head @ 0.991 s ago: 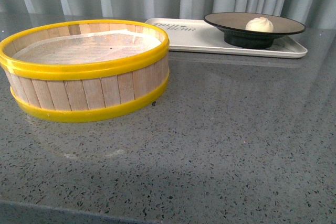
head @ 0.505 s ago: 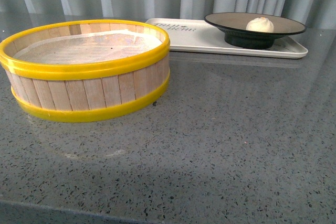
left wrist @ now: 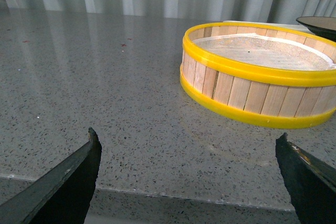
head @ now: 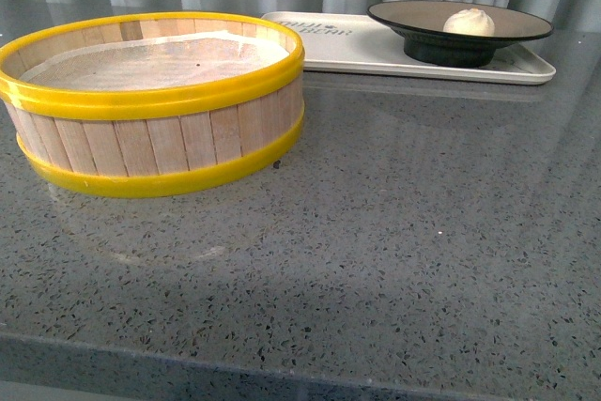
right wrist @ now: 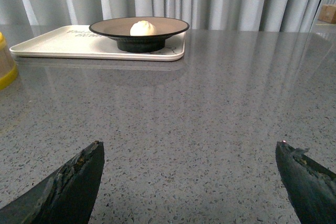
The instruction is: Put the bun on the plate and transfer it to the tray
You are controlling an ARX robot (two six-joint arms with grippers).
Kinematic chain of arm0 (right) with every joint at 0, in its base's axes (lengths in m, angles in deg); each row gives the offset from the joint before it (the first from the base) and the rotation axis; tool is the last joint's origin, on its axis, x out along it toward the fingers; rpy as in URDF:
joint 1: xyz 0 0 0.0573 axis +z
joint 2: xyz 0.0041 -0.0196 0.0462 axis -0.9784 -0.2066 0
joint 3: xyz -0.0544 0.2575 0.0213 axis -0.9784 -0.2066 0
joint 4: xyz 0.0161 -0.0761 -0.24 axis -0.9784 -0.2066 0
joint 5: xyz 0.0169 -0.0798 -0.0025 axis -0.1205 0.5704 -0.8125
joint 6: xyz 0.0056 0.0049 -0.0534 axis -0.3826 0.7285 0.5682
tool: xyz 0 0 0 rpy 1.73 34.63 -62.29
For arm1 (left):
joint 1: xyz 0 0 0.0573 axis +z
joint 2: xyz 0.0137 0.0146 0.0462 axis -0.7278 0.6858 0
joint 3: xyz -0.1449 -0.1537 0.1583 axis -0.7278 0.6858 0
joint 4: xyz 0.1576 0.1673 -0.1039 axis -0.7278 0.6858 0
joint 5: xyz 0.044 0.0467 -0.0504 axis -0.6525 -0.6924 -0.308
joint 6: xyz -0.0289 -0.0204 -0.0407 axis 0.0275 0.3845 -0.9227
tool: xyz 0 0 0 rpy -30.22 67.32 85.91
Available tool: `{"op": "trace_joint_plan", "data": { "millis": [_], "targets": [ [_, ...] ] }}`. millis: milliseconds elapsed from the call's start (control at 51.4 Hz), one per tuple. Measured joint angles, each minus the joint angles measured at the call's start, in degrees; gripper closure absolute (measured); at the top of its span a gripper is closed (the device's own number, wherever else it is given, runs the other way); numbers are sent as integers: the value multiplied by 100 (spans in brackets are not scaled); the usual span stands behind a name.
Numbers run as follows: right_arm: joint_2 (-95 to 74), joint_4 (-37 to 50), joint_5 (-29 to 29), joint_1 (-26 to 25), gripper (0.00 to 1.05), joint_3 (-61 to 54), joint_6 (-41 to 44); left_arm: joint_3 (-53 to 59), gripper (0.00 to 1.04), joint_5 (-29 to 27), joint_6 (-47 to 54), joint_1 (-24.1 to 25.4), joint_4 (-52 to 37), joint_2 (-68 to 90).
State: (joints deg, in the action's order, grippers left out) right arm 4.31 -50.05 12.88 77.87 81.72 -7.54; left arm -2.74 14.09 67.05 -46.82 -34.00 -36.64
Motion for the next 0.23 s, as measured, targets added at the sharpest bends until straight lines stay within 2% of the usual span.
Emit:
{"op": "trace_joint_plan", "data": {
  "millis": [233],
  "targets": [
    [0, 0, 0, 0, 8, 0, 2, 0, 7, 0, 0, 0, 0, 0]
  ]
}}
